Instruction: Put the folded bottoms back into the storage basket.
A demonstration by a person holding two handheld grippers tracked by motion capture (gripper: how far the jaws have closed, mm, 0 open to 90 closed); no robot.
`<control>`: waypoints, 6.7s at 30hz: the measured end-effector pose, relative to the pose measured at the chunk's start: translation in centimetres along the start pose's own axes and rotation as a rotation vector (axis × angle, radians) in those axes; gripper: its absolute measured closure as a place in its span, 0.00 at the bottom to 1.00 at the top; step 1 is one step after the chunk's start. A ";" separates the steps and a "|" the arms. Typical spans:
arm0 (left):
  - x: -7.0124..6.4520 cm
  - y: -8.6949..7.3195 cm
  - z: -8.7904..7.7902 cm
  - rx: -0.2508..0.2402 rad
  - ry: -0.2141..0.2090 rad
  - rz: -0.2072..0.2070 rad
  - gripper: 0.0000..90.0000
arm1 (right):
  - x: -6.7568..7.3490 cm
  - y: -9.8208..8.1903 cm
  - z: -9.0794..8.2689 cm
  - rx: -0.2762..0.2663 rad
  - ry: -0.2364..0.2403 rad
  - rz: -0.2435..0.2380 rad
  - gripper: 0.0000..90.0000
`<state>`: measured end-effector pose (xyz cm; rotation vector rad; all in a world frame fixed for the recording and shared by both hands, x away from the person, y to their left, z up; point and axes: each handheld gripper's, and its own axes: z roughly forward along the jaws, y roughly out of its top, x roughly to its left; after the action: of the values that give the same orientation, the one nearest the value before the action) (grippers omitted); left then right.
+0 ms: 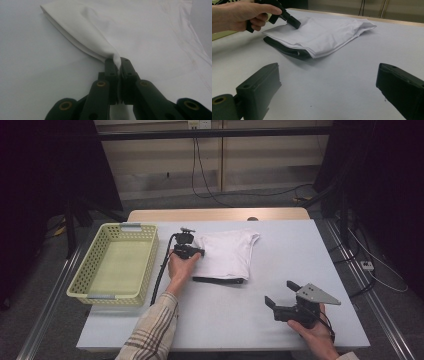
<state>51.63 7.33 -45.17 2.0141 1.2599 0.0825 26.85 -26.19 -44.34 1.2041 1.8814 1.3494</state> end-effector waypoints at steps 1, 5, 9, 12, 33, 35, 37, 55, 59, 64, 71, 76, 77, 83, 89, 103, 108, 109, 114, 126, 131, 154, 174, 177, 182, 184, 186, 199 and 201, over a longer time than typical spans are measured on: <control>0.0 0.0 -0.1 -0.011 -0.004 -0.001 0.96 | 0.0 0.0 0.0 0.000 0.000 0.000 0.06; 0.0 0.2 -0.5 -0.021 -0.005 0.013 0.96 | 0.0 0.0 0.0 0.000 -0.001 -0.001 0.06; 0.0 0.4 -1.1 -0.043 -0.011 0.023 0.96 | 0.0 0.0 0.0 -0.002 0.000 -0.002 0.06; -0.2 0.5 -1.4 -0.063 -0.011 0.041 0.96 | 0.0 0.0 0.0 -0.003 -0.002 -0.002 0.06; -0.5 1.3 -4.0 -0.163 -0.070 0.077 0.96 | -0.1 0.0 0.0 -0.004 -0.006 0.000 0.06; -0.5 1.3 -4.2 -0.173 -0.075 0.076 0.96 | -0.1 0.0 0.0 -0.004 -0.006 0.000 0.06; -0.6 1.4 -4.5 -0.175 -0.068 0.073 0.96 | -0.1 0.0 -0.1 -0.004 -0.006 0.001 0.06; -0.1 2.1 -8.7 -0.283 -0.064 0.100 0.97 | -0.1 0.0 0.0 0.001 -0.008 -0.003 0.06; 0.1 2.1 -9.7 -0.304 -0.068 0.107 0.97 | -0.1 0.0 0.0 -0.002 -0.009 -0.004 0.06; 0.3 2.1 -10.7 -0.333 -0.059 0.127 0.97 | -0.1 0.0 -0.1 -0.005 -0.009 -0.002 0.06; 0.3 2.0 -11.7 -0.350 -0.043 0.150 0.97 | -0.1 0.0 0.0 -0.004 -0.010 -0.004 0.06; 0.2 1.9 -12.4 -0.366 -0.043 0.161 0.97 | -0.1 0.0 -0.1 -0.004 -0.013 -0.001 0.06; 0.2 1.9 -12.5 -0.371 -0.041 0.160 0.97 | -0.1 0.0 -0.1 -0.004 -0.013 0.000 0.06; 0.0 1.9 -13.5 -0.394 -0.031 0.169 0.97 | -0.1 0.0 -0.1 -0.004 -0.012 0.001 0.06; -0.2 1.7 -14.7 -0.420 -0.029 0.188 0.97 | -0.1 0.0 -0.1 -0.005 -0.013 0.003 0.06; -1.3 0.9 -18.1 -0.501 -0.027 0.239 0.97 | -0.1 0.0 0.0 -0.006 -0.011 0.001 0.06; -1.7 0.6 -19.2 -0.517 -0.021 0.251 0.97 | -0.1 0.0 -0.1 -0.007 -0.011 0.003 0.06; -1.7 0.6 -19.4 -0.516 -0.018 0.257 0.97 | -0.1 0.0 -0.1 -0.006 -0.010 0.003 0.06; -1.9 0.4 -20.2 -0.524 -0.027 0.261 0.97 | 0.0 0.0 -0.1 -0.006 -0.009 0.002 0.06; -2.1 -0.8 -22.5 -0.542 -0.020 0.278 0.97 | 0.0 0.1 -0.2 -0.014 -0.006 -0.005 0.06; -2.5 -1.3 -23.4 -0.550 0.005 0.311 0.97 | 0.0 0.1 0.0 -0.010 -0.007 0.000 0.06; -2.1 -2.4 -28.9 -0.693 0.027 0.318 0.97 | 0.1 0.1 -0.3 -0.018 0.003 -0.002 0.06; -1.2 -3.6 -33.2 -0.794 0.056 0.302 0.97 | 0.1 0.1 -0.3 -0.018 0.004 -0.004 0.06; -0.9 -3.8 -33.6 -0.806 0.058 0.291 0.97 | 0.2 0.1 -0.3 -0.018 0.004 -0.002 0.06; -0.2 -4.1 -34.3 -0.828 0.066 0.264 0.97 | 0.2 0.1 -0.3 -0.018 0.004 -0.002 0.06; 0.2 -4.3 -34.6 -0.829 0.074 0.260 0.97 | 0.2 0.1 -0.3 -0.018 0.004 -0.003 0.06; 0.5 -4.4 -34.9 -0.834 0.078 0.246 0.97 | 0.2 0.1 -0.3 -0.018 0.004 -0.004 0.06; 2.9 -5.1 -35.4 -0.824 0.093 0.182 0.97 | 0.2 0.2 -0.3 -0.019 0.004 -0.003 0.06; 3.2 -5.1 -35.4 -0.822 0.096 0.172 0.97 | 0.2 0.2 -0.3 -0.019 0.004 -0.002 0.06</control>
<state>34.63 30.73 -23.86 1.3926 0.8873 0.6720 26.55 -26.16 -44.06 1.1907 1.8685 1.3663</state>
